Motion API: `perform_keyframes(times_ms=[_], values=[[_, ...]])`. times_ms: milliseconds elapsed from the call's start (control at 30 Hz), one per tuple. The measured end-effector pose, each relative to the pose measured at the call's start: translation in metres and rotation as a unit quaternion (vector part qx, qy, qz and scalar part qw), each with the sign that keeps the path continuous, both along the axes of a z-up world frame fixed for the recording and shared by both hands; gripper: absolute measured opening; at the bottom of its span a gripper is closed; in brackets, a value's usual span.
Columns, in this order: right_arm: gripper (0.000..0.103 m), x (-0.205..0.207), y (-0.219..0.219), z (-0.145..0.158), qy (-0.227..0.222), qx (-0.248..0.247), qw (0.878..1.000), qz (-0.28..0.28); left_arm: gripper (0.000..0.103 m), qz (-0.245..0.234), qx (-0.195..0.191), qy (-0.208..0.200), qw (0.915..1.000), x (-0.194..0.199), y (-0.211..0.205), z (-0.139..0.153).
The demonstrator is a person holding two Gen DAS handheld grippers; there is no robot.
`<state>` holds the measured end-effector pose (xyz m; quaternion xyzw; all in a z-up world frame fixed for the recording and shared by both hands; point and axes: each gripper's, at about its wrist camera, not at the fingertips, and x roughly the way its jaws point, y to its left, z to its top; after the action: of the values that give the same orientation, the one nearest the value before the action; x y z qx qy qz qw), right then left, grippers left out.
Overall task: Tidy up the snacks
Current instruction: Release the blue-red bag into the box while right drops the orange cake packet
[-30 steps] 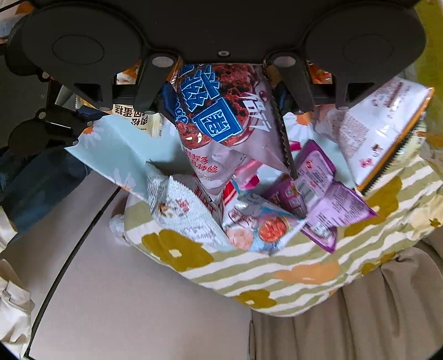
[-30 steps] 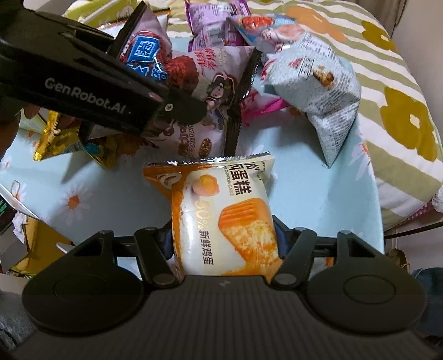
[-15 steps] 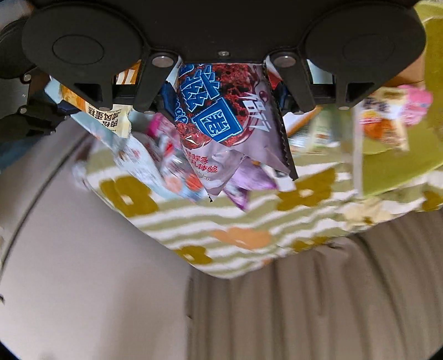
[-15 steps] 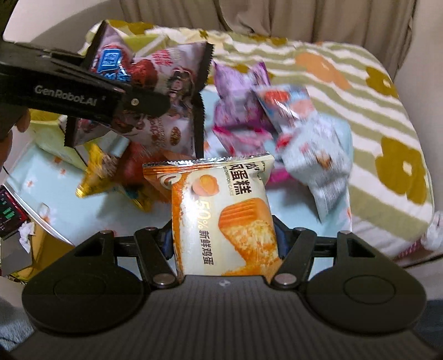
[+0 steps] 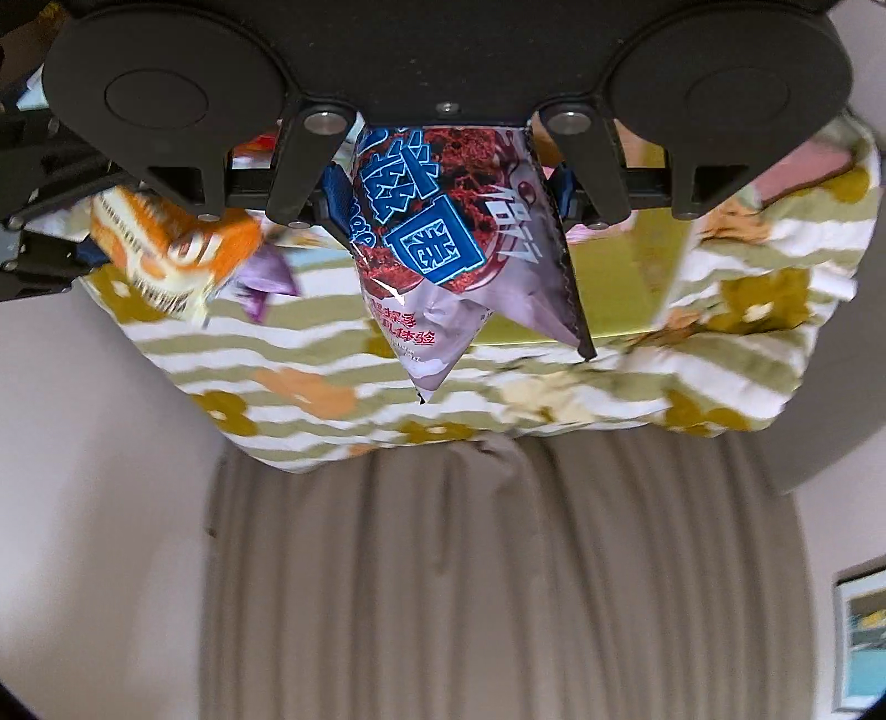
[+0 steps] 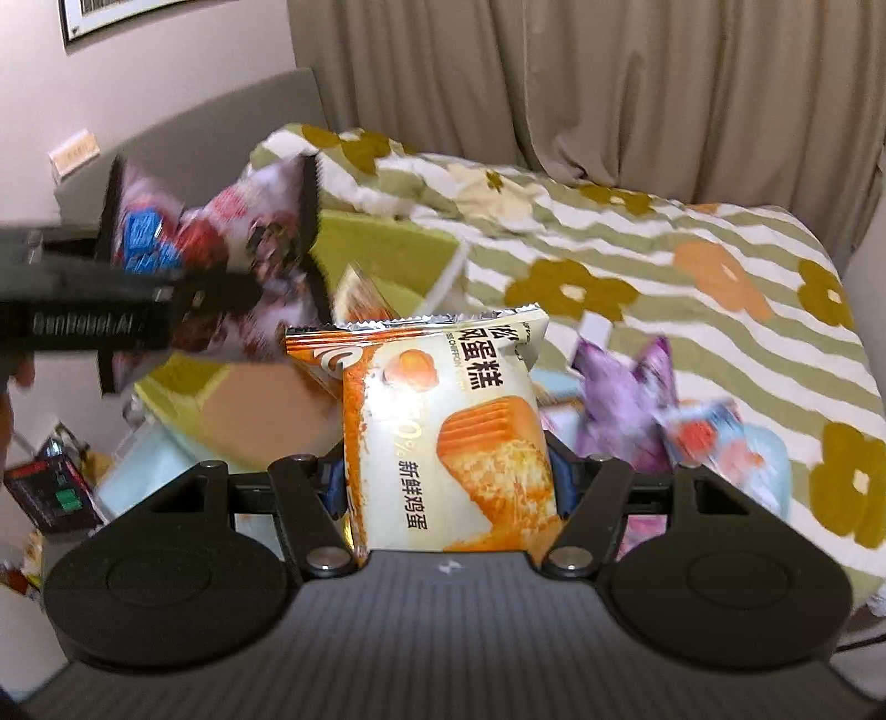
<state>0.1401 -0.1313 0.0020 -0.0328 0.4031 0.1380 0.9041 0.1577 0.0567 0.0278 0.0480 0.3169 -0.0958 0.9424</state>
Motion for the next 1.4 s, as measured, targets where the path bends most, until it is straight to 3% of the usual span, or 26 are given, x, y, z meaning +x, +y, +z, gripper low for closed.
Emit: perform_keyframes(times_ms=[267,533,567,667,733,933,1267,1367,1400], values=[[0.08,0.055,0.075,0.009,-0.01,0.021,1.0,-0.008,0.068,0.051,-0.03,0.038,0.9975,0.032,0.065,-0.018],[0.08,0.086,0.13,-0.031,0.04,0.017,0.998,-0.034,0.069,0.078,-0.051,0.101,0.9905,0.06,0.107,-0.067],[0.08,0.086,0.134,-0.037,0.045,0.012,0.998,-0.037,0.07,0.075,-0.053,0.11,0.9897,0.063,0.11,-0.073],[0.08,0.088,0.138,-0.051,0.064,0.007,0.996,-0.054,0.09,0.071,-0.061,0.133,0.9866,0.068,0.118,-0.083],[0.08,0.087,0.133,-0.057,0.076,0.011,0.995,-0.07,0.096,0.074,-0.054,0.131,0.9871,0.066,0.122,-0.086],[0.08,0.079,0.126,-0.064,0.096,0.015,0.991,-0.097,0.097,0.076,-0.061,0.118,0.9882,0.043,0.136,-0.084],[0.08,0.086,0.148,-0.077,0.123,0.027,0.99,-0.069,0.097,0.12,-0.042,0.079,0.9888,0.017,0.143,-0.066],[0.084,0.086,0.15,-0.08,0.111,0.034,0.991,-0.071,0.097,0.128,-0.037,0.075,0.9883,0.014,0.145,-0.063],[0.095,0.086,0.148,-0.08,0.104,0.041,0.991,-0.07,0.097,0.131,-0.034,0.075,0.988,0.013,0.145,-0.063]])
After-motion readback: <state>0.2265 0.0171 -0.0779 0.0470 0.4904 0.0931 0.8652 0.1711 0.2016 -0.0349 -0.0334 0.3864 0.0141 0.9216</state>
